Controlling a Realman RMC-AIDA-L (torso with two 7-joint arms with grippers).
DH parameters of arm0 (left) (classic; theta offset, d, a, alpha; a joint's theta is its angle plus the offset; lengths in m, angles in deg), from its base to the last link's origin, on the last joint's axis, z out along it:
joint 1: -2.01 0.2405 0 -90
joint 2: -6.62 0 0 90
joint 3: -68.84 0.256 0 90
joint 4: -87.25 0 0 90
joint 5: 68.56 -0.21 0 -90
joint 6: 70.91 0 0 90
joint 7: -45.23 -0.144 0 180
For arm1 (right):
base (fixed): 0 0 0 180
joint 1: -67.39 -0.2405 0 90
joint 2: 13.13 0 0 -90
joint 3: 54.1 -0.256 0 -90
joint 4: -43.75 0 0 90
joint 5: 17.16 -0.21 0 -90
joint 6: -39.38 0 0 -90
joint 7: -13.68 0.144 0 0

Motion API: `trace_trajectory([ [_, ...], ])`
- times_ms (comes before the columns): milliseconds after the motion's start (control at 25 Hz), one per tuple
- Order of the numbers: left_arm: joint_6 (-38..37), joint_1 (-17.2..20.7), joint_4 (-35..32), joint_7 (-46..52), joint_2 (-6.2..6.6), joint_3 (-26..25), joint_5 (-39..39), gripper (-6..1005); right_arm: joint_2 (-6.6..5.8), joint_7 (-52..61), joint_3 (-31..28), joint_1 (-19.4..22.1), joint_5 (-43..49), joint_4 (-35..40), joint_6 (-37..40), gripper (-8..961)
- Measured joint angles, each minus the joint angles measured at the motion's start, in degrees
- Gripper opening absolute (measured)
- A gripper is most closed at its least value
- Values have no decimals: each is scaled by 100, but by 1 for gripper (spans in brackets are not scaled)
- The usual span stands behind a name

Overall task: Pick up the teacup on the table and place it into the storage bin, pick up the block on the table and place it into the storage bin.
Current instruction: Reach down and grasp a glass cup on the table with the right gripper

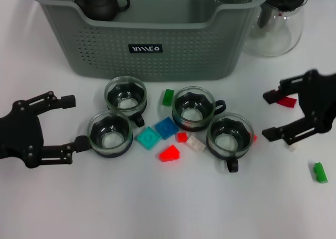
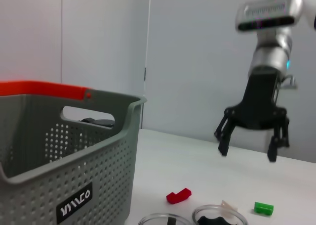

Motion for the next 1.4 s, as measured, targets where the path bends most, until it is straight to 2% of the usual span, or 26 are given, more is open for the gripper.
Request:
trace_trajectory([
  [120, 18, 11, 11, -2, -10, -2, 0, 947, 7, 536, 614, -170, 59, 662, 174, 884],
  [240, 22, 20, 17, 0, -17, -7, 1, 947, 4, 908, 1280, -310, 214, 835, 194, 884],
  [440, 36, 27, 48, 6, -27, -15, 28, 947, 36, 1394, 2309, -477, 438, 606, -82, 730],
  [560, 58, 13, 79, -13, -29, -17, 32, 947, 41, 1708, 2786, -533, 380, 446, -353, 523],
  [800, 78, -4, 96, -20, -26, -18, 2, 947, 46, 2112, 3568, -559, 396, 118, -1202, 489],
  [1000, 86, 48, 96, -23, -31, -18, 4, 947, 46, 2515, 3790, -544, 537, -22, -1785, 489],
  [1200, 87, 36, 96, -24, -42, -18, 18, 946, 46, 2710, 4183, -564, 575, -292, -2095, 488],
  [1400, 87, 18, 96, -24, -43, -17, 22, 946, 45, 2743, 4282, -577, 562, -518, -2232, 488],
])
